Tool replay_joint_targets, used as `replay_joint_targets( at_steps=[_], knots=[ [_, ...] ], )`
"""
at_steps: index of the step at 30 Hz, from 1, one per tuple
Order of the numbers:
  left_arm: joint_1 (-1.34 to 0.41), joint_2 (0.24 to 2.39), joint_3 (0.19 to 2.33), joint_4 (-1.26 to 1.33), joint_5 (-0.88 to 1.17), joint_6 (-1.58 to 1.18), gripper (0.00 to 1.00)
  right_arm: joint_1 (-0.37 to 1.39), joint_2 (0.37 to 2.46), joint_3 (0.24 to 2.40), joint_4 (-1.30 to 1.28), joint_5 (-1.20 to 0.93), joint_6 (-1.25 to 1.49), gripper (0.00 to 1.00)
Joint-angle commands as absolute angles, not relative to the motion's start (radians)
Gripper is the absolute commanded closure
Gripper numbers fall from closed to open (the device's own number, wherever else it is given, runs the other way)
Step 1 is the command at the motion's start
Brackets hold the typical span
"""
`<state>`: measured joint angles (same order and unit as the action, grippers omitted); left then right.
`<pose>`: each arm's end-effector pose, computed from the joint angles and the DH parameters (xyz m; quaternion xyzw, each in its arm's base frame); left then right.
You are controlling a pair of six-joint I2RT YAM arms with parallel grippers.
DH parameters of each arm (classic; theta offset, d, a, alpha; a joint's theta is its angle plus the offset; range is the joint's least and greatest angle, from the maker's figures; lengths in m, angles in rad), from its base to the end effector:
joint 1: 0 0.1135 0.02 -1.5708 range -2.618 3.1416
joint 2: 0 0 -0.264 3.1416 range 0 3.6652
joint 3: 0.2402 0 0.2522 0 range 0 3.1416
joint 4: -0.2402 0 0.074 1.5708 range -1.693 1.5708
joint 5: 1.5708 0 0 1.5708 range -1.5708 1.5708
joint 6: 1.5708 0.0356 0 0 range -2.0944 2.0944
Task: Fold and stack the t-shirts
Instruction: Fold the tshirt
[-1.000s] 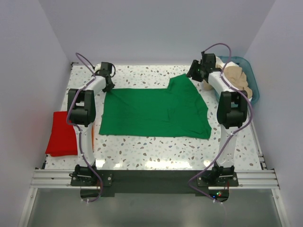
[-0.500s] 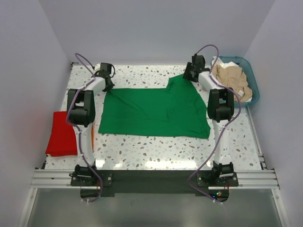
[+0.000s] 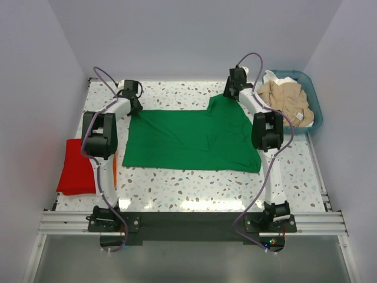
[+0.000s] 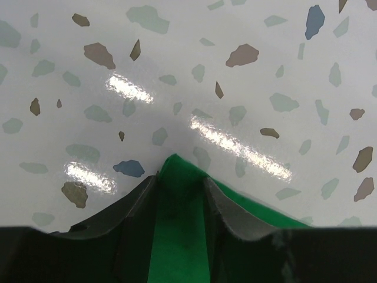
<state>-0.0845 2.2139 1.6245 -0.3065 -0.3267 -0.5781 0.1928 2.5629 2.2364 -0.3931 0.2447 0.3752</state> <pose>0.4818 -0.0293 0.1544 -0.2797 0.8897 0.0388 0.3588 0.5649 0.1015 0.1646 0.1325 0.8956 0.0081 0.4245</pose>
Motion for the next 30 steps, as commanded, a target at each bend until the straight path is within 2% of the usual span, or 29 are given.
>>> replay_joint_targets(
  at_steps=[1, 10, 15, 19, 24, 30],
  knots=[
    [-0.072, 2.157, 1.618, -0.288, -0.319, -0.538, 0.58, 0.186, 2.572, 2.278, -0.376, 0.304, 0.351, 0.5],
    [-0.072, 2.161, 1.663, -0.293, -0.319, -0.522, 0.56, 0.186, 2.641, 2.385, -0.42, 0.281, 0.328, 0.5],
    [-0.072, 2.161, 1.67, -0.287, -0.314, -0.518, 0.49, 0.186, 2.671, 2.398, -0.434, 0.262, 0.325, 0.55],
    [-0.072, 2.166, 1.684, -0.288, -0.308, -0.518, 0.47, 0.186, 2.677, 2.395, -0.442, 0.253, 0.33, 0.63],
    [-0.069, 2.169, 1.709, -0.298, -0.316, -0.515, 0.46, 0.186, 2.661, 2.365, -0.439, 0.255, 0.333, 0.81],
    [-0.066, 2.195, 1.746, -0.31, -0.322, -0.512, 0.44, 0.181, 2.635, 2.347, -0.436, 0.268, 0.336, 0.97]
  ],
)
